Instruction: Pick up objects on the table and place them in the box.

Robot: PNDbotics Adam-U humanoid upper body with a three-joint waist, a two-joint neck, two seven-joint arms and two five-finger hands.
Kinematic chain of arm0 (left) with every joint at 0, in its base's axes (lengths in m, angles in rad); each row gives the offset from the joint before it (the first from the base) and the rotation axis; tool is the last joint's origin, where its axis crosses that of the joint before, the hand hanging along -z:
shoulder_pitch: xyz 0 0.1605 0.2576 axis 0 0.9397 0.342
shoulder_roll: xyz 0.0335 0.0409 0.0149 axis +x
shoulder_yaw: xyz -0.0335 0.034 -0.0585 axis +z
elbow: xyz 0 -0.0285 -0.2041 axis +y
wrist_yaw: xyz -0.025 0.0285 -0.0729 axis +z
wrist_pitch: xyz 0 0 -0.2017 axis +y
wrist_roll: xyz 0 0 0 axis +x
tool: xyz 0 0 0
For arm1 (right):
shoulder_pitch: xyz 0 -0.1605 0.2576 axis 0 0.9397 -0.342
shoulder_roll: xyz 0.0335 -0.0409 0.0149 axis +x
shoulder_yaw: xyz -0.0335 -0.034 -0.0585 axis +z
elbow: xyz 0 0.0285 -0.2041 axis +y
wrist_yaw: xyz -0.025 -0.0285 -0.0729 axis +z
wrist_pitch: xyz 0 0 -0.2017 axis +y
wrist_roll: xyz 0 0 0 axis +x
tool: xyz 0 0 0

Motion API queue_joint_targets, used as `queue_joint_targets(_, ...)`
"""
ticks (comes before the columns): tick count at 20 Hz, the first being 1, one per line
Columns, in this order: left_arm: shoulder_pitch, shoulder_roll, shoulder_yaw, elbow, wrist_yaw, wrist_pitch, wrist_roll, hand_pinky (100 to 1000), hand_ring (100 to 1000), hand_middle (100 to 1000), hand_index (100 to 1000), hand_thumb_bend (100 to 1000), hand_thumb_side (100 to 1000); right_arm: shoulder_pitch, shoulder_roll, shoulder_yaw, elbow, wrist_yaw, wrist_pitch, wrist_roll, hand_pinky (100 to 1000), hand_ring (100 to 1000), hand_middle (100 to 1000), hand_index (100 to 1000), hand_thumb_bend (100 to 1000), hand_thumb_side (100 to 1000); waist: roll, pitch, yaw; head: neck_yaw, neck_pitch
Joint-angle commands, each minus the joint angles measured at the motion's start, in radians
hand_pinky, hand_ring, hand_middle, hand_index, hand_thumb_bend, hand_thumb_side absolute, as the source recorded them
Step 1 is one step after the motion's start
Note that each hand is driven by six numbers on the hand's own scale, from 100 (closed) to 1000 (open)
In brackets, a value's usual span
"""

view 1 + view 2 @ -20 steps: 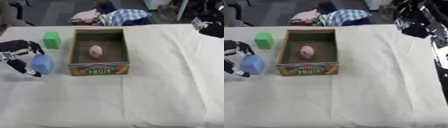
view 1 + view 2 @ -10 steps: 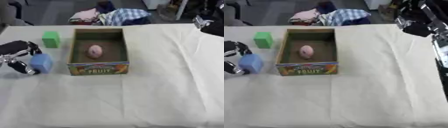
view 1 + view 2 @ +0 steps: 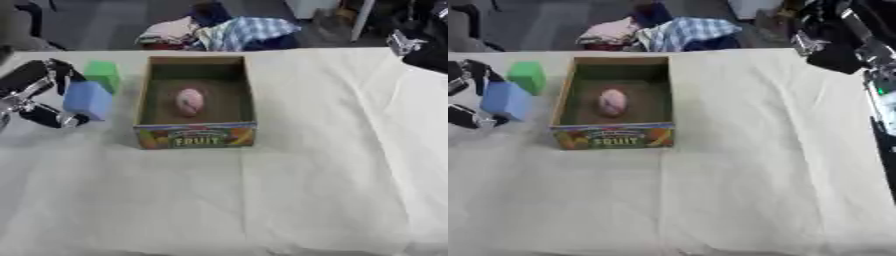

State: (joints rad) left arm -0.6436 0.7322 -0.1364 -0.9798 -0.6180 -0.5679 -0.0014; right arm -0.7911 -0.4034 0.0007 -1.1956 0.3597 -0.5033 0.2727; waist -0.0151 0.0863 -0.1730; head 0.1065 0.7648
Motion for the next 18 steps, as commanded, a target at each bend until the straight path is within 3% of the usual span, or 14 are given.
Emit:
queue_joint_targets(1, -0.05, -0.002, 0.008, -0.045, 0.092, 0.023, -0.008, 567, 410, 368, 492, 100, 100, -0.017, -0.021, 0.0, -0.02, -0.012, -0.006, 0.006, 582, 676, 761, 915, 100, 581, 0.0, -0.012, -0.008, 0.01, -0.004)
queue_joint_targets(6, -0.119, -0.07, -0.014, -0.047, 0.139, 0.037, -0.055, 578, 433, 388, 510, 100, 100, -0.03, -0.009, 0.014, -0.038, -0.029, -0.014, 0.02, 583, 677, 762, 916, 100, 578, 0.001, -0.003, -0.04, 0.038, -0.016)
queue_joint_targets(14, -0.172, -0.185, -0.032, 0.038, -0.019, 0.028, -0.053, 619, 494, 461, 577, 100, 100, -0.047, 0.012, 0.024, -0.062, -0.043, -0.013, 0.039, 583, 678, 762, 917, 100, 578, 0.005, 0.013, -0.09, 0.066, -0.035)
queue_joint_targets(16, -0.172, -0.199, -0.04, 0.048, -0.066, 0.02, -0.051, 666, 573, 544, 668, 132, 165, -0.048, 0.016, 0.022, -0.059, -0.039, -0.012, 0.04, 582, 677, 761, 917, 100, 578, 0.007, 0.015, -0.095, 0.068, -0.035)
queue_joint_targets(17, -0.171, -0.203, -0.044, 0.048, -0.086, 0.014, -0.053, 696, 639, 617, 738, 217, 336, -0.048, 0.018, 0.021, -0.056, -0.036, -0.012, 0.041, 582, 677, 761, 917, 100, 578, 0.008, 0.015, -0.097, 0.068, -0.035)
queue_joint_targets(18, -0.169, -0.205, -0.047, 0.047, -0.101, 0.011, -0.055, 711, 677, 660, 776, 325, 435, -0.049, 0.019, 0.02, -0.054, -0.034, -0.012, 0.042, 582, 677, 761, 917, 100, 578, 0.008, 0.016, -0.097, 0.068, -0.035)
